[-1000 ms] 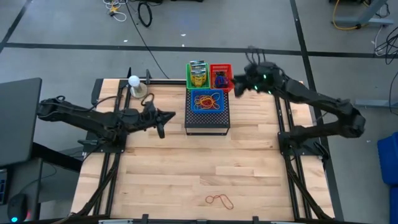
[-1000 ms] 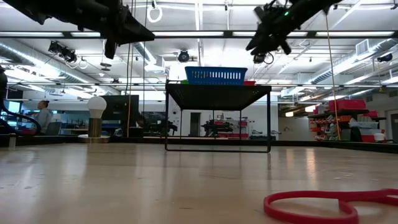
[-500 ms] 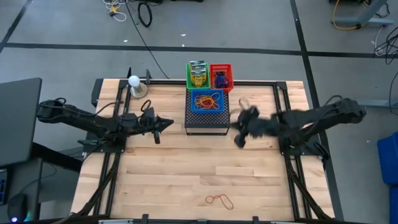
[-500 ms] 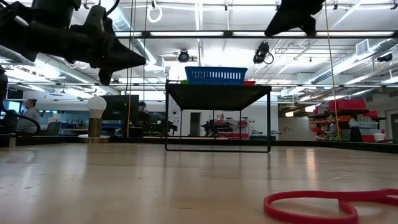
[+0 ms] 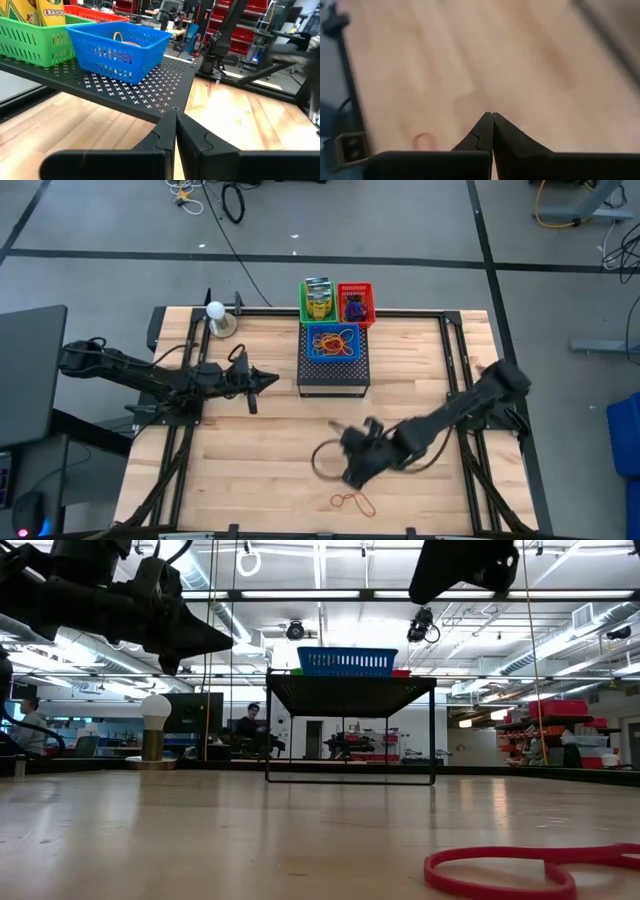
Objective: Pick & Place Office Desk Supplies
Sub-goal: Put the red rubber band into the blue bin on the shelf
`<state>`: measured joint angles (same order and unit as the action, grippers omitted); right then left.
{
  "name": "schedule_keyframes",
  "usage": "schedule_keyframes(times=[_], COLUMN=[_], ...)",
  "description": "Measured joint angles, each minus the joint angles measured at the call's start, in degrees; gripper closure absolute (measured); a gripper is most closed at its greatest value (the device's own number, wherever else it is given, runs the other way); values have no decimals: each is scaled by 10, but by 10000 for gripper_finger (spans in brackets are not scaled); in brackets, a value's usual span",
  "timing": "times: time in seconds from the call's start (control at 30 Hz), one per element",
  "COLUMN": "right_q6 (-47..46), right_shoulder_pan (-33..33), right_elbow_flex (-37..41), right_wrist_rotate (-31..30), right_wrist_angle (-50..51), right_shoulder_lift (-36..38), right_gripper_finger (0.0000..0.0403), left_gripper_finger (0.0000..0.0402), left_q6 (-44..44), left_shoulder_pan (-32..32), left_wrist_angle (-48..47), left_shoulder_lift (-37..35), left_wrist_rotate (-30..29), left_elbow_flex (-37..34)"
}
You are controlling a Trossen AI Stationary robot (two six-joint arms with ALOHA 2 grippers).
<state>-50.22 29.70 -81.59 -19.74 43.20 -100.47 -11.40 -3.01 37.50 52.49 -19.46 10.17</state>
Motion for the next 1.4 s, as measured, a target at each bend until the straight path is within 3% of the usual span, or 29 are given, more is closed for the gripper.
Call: schedule_keyframes(times=[0.27,0.5,0.73,1.13,1.4], right_q6=[-50,2,50,118,171], right_shoulder_pan=[50,55,53,53,59], right_elbow_flex=[-95,-126,-128,-127,-129], right_wrist_rotate=[69,169,171,186,184], right_wrist_angle=[8,42,51,40,32], right_shoulder_lift=[-127,-202,-218,-253,-266], right_gripper_finger=[387,326,276,275,326], left_gripper_finger=[381,381,381,382,383], left_q6=[15,46,57,69,69], left_shoulder_pan=[0,0,0,1,0], left_wrist_angle=[-9,-19,-31,-35,-40], left_shoulder_lift=[0,0,0,0,0], left_wrist_rotate=[0,0,0,0,0], left_elbow_flex=[0,0,0,0,1])
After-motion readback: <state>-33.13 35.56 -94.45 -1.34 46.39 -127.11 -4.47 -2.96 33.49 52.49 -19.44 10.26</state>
